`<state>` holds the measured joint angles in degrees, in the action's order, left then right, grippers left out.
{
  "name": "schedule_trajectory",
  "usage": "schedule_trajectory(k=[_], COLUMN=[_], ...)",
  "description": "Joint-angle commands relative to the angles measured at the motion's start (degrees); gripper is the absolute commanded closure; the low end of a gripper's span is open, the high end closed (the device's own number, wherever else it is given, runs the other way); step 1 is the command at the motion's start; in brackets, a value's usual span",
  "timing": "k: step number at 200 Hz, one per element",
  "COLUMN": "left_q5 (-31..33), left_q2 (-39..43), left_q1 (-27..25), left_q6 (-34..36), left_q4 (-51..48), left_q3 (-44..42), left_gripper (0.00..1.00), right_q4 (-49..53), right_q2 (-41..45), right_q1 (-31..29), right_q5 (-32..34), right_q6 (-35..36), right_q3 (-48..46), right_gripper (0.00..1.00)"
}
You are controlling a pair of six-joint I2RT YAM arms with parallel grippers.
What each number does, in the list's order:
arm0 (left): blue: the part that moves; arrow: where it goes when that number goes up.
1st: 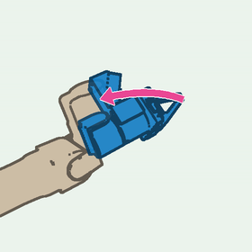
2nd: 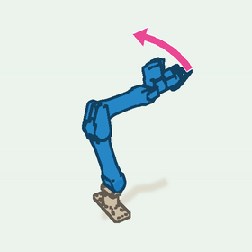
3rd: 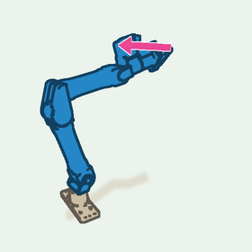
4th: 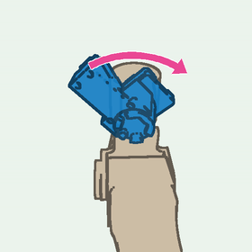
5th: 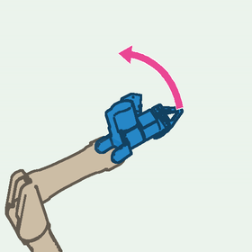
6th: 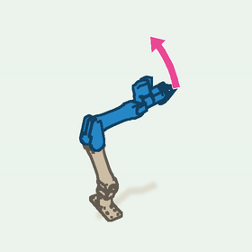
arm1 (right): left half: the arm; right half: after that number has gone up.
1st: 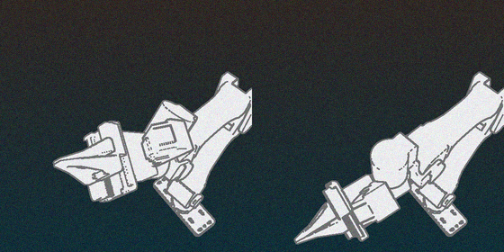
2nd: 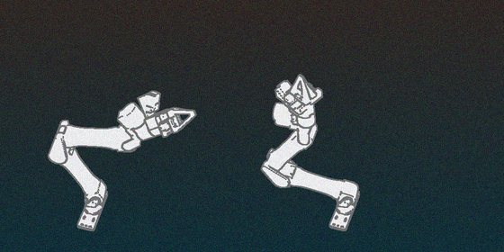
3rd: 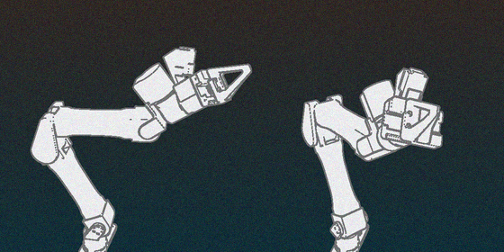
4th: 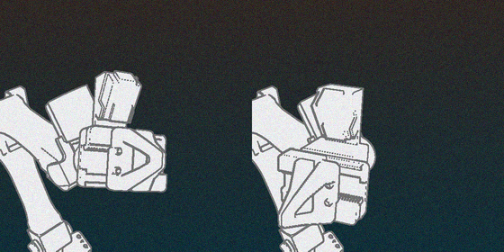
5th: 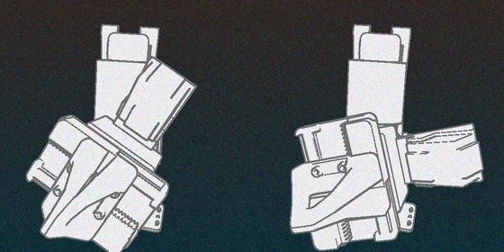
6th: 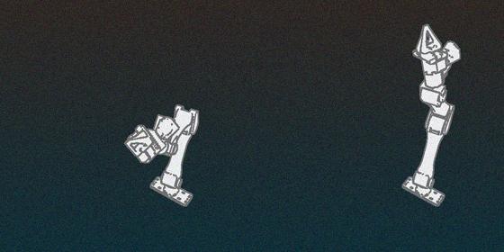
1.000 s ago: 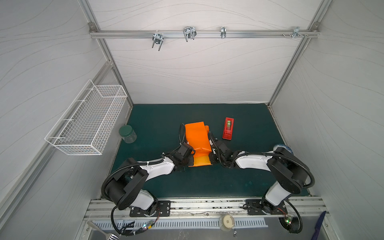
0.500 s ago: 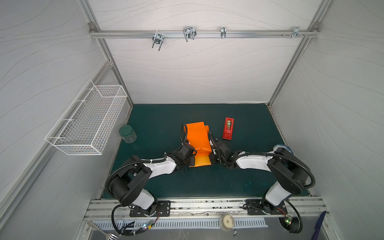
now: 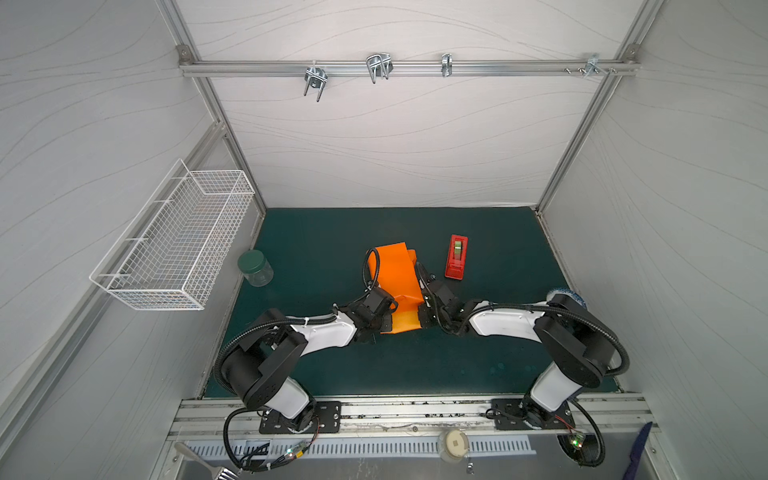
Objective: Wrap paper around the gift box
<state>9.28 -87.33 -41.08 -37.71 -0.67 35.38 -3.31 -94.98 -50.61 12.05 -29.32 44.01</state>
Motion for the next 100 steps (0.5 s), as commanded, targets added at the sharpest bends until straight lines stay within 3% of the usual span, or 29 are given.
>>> schedule_trajectory(k=[1, 100], left_q5=[2.1, 2.2], left_q2=[-1.4, -1.8], left_q1=[-0.5, -0.6], left_q6=[-1.7, -2.1], left_q4=[-2.0, -1.7], left_q3=[1.5, 1.5], left_gripper=[0.96, 1.0], right_q4=[2.8, 3.1], right_q2=[-1.2, -1.5], right_q1=[-0.5, -0.7], right_q5=[2.8, 3.3], right_q6=[-1.7, -2.2], right_q3=[1.3, 2.2], right_gripper=[0.85, 1.0])
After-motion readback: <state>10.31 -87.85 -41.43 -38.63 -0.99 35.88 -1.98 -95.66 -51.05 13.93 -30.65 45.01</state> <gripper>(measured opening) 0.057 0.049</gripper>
